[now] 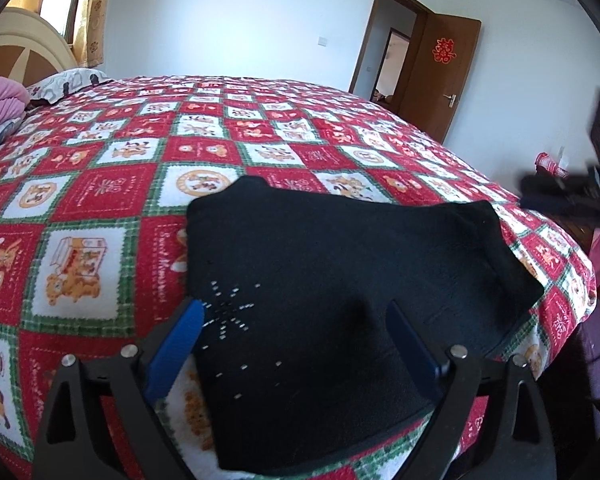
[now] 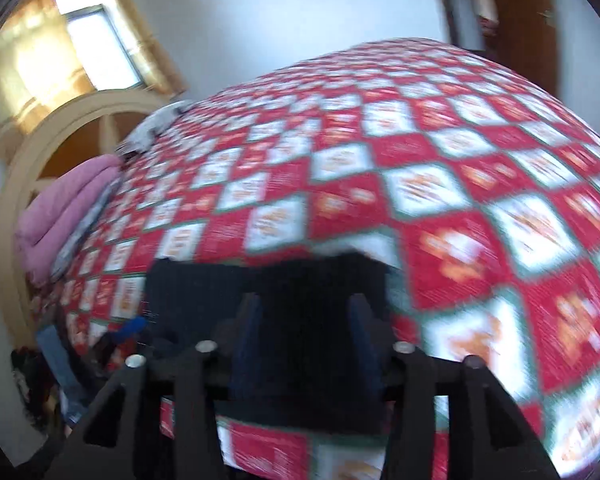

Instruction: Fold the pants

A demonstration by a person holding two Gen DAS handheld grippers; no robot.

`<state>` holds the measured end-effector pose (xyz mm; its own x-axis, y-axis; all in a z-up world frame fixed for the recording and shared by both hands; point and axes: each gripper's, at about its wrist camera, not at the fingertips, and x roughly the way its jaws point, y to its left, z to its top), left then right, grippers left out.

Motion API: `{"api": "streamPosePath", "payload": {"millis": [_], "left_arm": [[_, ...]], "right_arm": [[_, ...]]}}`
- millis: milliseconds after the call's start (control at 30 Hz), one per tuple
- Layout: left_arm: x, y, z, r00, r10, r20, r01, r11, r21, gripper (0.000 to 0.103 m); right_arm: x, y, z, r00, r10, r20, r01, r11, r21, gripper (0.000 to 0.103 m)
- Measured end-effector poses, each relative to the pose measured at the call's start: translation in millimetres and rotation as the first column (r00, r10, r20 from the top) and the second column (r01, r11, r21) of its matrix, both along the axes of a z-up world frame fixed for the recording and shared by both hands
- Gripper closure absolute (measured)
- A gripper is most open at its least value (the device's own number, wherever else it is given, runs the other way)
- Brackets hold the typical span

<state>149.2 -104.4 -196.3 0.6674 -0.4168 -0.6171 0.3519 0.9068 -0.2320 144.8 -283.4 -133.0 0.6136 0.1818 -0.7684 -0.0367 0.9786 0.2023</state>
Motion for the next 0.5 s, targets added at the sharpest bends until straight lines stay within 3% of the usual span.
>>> {"api": "streamPosePath", "payload": {"millis": [133, 267, 367, 500], "left_arm": [[-2.9, 13.1, -4.6, 1.000, 0.018, -0.009, -0.018, 1.000, -0.007, 0.005], [-2.8, 19.1, -19.3, 1.000, 0.017, -0.023, -0.017, 1.000, -0.004, 0.005], [-4.0, 16.4, -20.3, 1.000, 0.009, 0.002, -0.009, 1.000, 0.016, 0.003], [-6.3, 15.4, -23.4, 1.000, 0.000, 0.029, 0.000, 1.000, 0.025, 0.000]], "right_arm": [[50.0, 56.3, -9.9, 0.989, 0.140, -0.048, -0.137, 0.988, 0.071, 0.054], [100.3, 111.0, -32.5, 0.956, 0.252, -0.147, -0.233, 0.963, 0.139, 0.054], [127.7, 137.4, -57.0, 0.927, 0.293, -0.236, -0.261, 0.953, 0.156, 0.054], [149.0, 157.5, -88.5, 0.877, 0.341, -0.338, -0.265, 0.931, 0.251, 0.054]]}}
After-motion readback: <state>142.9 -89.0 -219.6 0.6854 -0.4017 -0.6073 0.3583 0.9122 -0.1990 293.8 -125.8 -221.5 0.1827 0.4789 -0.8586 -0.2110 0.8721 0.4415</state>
